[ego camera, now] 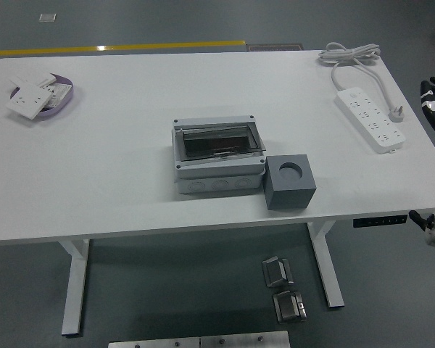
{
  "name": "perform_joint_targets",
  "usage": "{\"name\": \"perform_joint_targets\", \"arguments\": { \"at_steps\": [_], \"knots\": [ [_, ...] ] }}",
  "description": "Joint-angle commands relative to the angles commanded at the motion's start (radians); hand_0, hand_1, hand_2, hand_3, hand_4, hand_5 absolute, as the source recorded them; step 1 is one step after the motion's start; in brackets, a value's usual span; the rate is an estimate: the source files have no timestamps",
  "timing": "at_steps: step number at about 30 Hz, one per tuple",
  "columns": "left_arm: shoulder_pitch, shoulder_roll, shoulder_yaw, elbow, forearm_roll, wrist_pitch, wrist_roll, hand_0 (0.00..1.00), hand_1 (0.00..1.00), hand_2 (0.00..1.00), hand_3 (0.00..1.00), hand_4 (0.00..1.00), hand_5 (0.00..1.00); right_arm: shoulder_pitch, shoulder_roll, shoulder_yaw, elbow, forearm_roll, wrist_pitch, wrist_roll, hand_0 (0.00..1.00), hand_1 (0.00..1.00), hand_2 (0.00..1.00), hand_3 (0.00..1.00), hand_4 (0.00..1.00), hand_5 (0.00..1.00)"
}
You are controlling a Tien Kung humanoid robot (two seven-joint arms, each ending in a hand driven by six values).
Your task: Pick up the cylinder from the cube,place it in the box,flap close box
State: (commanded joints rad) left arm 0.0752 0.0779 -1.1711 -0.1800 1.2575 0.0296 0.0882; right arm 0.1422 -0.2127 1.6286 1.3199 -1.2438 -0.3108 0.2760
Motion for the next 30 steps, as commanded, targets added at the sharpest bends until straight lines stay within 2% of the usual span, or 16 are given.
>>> {"name": "perform_joint_targets", "arguments": {
  "at_steps": [30],
  "knots": [
    [-0.008, -0.002, -0.003, 0.000, 0.006, 0.001, 0.002, 0.597, 0.619, 0.601, 0.611, 0.672, 0.301, -0.001, -0.002, 0.000, 0.001, 0.004, -0.004, -0.016, 0.767, 0.686, 0.682, 0.700, 0.754, 0.289]
  ]
}}
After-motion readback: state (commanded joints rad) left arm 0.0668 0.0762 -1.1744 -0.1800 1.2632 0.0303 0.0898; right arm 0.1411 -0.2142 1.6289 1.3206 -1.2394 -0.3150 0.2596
